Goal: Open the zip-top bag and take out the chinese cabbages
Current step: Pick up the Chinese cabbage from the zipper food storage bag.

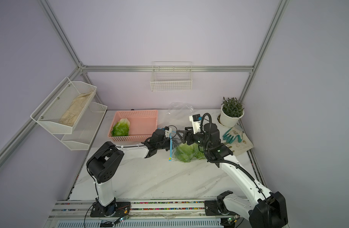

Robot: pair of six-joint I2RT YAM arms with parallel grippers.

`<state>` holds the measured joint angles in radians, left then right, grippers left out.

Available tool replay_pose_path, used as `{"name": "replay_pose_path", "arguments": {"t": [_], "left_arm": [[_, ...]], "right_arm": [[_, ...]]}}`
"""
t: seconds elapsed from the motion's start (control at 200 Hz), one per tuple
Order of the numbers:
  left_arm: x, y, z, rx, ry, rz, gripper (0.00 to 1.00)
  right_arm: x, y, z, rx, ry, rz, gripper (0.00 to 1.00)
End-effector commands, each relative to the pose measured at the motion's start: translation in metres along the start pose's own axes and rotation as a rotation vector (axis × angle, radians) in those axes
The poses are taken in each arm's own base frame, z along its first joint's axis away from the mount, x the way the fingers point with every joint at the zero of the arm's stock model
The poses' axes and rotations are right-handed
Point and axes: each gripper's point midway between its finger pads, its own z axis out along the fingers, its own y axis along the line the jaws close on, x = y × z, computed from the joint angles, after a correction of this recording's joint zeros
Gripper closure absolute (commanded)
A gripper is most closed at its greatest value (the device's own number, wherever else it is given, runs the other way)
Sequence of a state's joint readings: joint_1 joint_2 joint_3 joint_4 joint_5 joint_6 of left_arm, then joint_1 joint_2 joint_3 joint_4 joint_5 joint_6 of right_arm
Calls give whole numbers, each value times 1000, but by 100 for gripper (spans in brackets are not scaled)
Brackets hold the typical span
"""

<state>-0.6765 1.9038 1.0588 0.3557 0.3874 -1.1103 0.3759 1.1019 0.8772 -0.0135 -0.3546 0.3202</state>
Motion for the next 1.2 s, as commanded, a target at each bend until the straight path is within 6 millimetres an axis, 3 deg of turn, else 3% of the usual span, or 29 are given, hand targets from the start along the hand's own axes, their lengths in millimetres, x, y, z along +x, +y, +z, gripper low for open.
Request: {"name": "replay_pose_path", "arguments": {"t": [0.0, 0.09, 0.215, 0.375, 0.505, 0.65, 0.79, 0.91, 1.0, 1.195], "left_arm": [[21, 15, -2, -11, 62, 43, 53], [31, 21, -5, -15, 99, 55, 53], [43, 29, -9, -36, 140, 81, 54], [50, 37, -14, -75, 168, 127, 53], [50, 26, -14, -50, 176, 153, 53], [46, 8, -15, -13, 169, 175, 48], [39, -10, -23, 7, 142, 211, 39], [31, -28, -32, 34, 105, 240, 39], [26, -38, -33, 53, 95, 250, 45], [29, -22, -16, 17, 124, 218, 40]], "right_arm": [[21, -81, -12, 305, 10, 234, 27], [52, -116, -19, 420, 99, 343, 27], [92, -134, -26, 505, 205, 396, 24], [135, -135, -28, 492, 336, 437, 36], [164, -120, -20, 391, 430, 518, 52], [177, -114, -14, 331, 471, 543, 66], [177, -116, -10, 329, 477, 524, 69], [181, -114, -5, 306, 494, 531, 71], [184, -115, -3, 299, 496, 534, 72], [180, -114, -1, 287, 484, 527, 74]]}}
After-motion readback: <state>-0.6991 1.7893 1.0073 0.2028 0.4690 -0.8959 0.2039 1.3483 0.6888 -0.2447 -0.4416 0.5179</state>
